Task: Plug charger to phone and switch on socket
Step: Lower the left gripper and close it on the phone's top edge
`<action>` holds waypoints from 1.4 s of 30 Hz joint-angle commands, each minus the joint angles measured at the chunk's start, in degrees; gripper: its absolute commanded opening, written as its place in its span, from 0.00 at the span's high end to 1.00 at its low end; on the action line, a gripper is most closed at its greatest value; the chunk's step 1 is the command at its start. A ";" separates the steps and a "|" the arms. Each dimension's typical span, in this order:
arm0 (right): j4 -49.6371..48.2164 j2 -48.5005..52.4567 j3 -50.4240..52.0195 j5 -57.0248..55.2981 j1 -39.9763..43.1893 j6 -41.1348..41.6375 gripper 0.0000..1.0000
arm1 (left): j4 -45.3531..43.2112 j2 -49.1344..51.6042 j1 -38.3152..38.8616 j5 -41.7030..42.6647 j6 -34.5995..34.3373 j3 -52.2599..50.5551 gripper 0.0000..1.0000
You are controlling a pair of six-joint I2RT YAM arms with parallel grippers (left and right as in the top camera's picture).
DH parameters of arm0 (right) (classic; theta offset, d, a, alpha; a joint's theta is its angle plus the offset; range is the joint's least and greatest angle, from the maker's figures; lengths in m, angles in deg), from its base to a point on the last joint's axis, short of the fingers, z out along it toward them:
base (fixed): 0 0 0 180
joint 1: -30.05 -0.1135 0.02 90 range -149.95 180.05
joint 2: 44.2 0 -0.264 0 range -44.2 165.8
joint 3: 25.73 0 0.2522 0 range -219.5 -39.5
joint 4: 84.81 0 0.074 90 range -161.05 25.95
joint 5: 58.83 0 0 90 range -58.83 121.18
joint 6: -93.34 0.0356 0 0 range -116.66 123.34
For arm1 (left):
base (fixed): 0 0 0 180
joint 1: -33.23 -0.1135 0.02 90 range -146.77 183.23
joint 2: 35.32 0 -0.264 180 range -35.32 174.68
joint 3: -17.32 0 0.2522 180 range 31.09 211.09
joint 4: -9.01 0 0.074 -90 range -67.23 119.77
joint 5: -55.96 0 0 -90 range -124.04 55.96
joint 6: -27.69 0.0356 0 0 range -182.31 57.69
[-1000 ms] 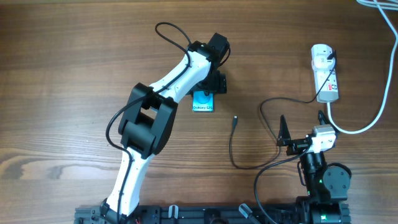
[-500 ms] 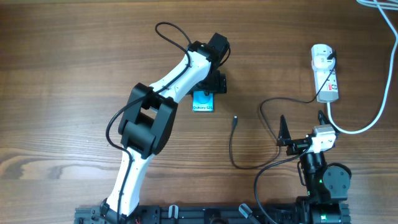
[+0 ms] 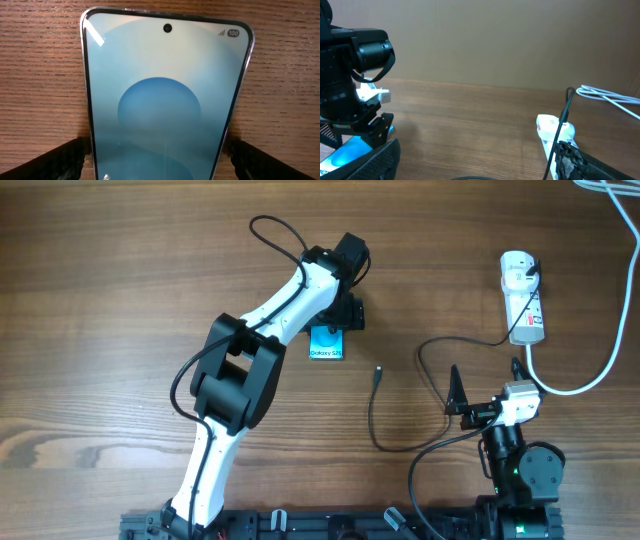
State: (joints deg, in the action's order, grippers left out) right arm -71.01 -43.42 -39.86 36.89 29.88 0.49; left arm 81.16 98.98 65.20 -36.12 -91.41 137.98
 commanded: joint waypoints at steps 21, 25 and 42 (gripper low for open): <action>-0.15 -0.35 0.04 -0.59 0.24 -0.15 0.00 | 0.79 4.46 -0.52 0.07 -0.76 -1.03 0.14; -0.15 -0.35 0.04 -0.59 0.24 -0.13 0.00 | 1.01 4.46 -0.52 0.07 -0.74 -1.03 0.16; -0.15 -0.35 0.04 -0.59 0.24 -0.11 0.00 | 1.18 4.46 -0.59 0.04 -0.76 -1.01 0.29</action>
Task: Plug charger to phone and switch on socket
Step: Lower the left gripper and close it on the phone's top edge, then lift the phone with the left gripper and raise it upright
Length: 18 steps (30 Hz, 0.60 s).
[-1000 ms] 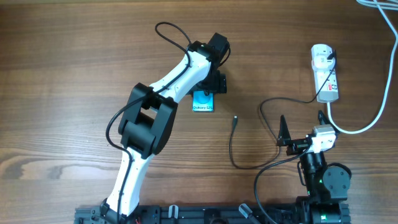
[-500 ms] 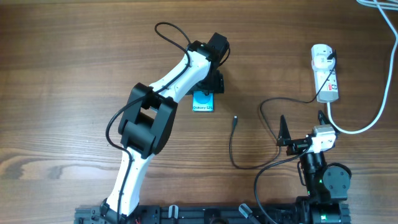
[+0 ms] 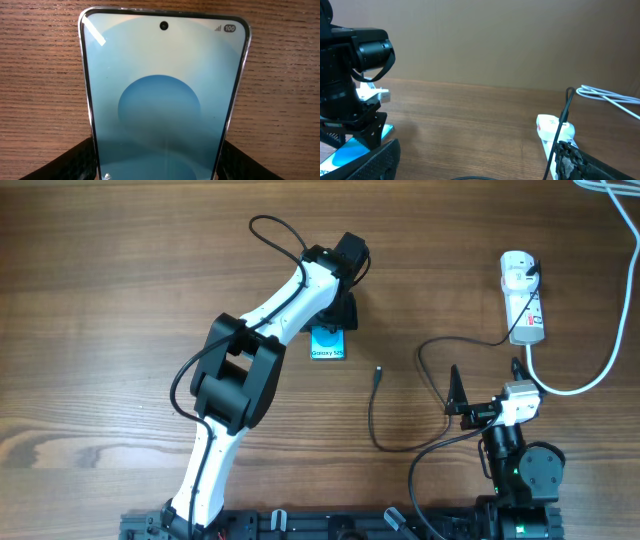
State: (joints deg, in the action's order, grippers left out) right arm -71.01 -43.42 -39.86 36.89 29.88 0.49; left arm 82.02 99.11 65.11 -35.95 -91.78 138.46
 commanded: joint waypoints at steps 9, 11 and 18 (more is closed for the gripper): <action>-0.17 -0.35 0.04 -0.59 0.24 -0.15 0.00 | 1.95 -0.07 -1.31 -0.11 -0.44 -1.49 0.29; -0.15 -0.35 0.04 -0.59 0.24 -0.15 0.00 | 3.02 -1.90 -1.46 -0.09 -0.48 -1.49 0.29; -0.15 -0.35 0.04 -0.59 0.24 -0.13 0.00 | 7.48 -7.17 -1.53 6.75 -0.85 -1.49 0.29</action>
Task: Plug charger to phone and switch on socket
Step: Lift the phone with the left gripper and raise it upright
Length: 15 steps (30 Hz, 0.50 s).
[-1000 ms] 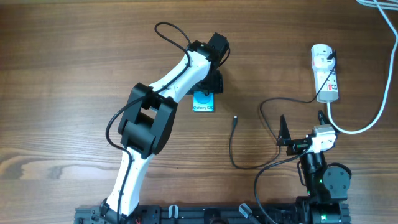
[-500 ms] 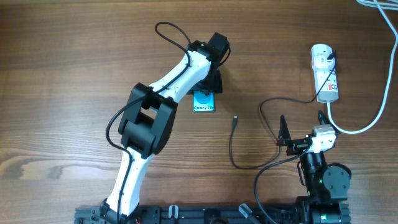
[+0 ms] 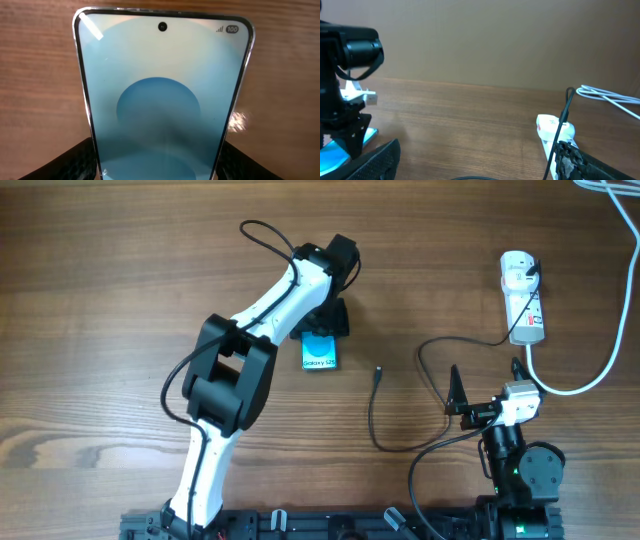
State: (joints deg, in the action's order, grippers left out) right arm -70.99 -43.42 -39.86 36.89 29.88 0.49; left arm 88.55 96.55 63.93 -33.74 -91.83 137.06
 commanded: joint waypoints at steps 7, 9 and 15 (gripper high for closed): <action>-0.17 -0.35 0.04 -0.59 0.24 -0.13 0.00 | 3.72 -5.95 -1.51 25.49 -0.74 -0.09 0.29; -0.20 -0.35 0.04 -0.59 0.24 -0.13 0.00 | 3.67 -5.95 -3.37 34.73 -0.74 -0.09 0.30; -0.20 -0.35 0.04 -0.59 0.24 -0.13 0.00 | 3.72 -5.95 -12.52 56.89 1.01 -0.09 0.30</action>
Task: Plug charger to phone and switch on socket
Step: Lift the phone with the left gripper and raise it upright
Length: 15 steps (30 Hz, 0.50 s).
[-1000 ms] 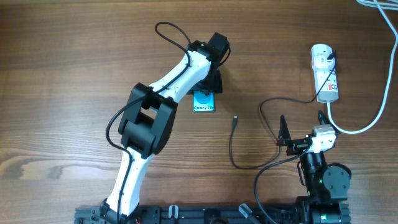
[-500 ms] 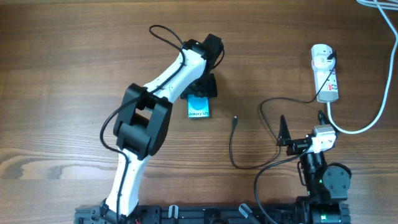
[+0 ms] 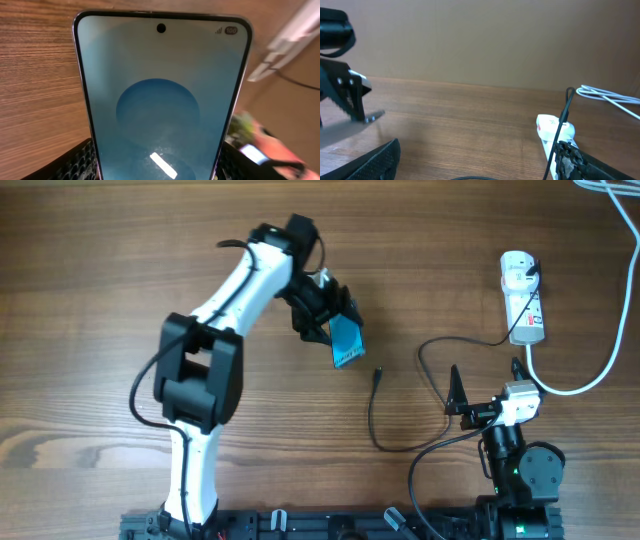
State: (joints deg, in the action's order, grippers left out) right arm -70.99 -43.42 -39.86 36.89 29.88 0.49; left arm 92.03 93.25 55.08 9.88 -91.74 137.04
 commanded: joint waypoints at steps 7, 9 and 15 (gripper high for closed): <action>-0.17 -0.35 0.04 -0.59 0.24 -0.13 0.00 | 1.22 -2.64 -9.86 24.30 2.21 -0.07 0.30; -0.17 -0.35 0.04 -0.59 0.24 -0.11 0.00 | 1.36 -2.64 -10.91 28.59 2.21 -0.07 0.30; -0.17 -0.35 0.04 -0.59 0.24 -0.13 0.00 | 1.33 -2.64 -12.79 38.53 2.19 -0.07 0.31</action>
State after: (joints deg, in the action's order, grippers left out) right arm -71.01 -43.42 -39.86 36.89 29.88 0.49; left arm 93.16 93.23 43.38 41.71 -90.78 137.04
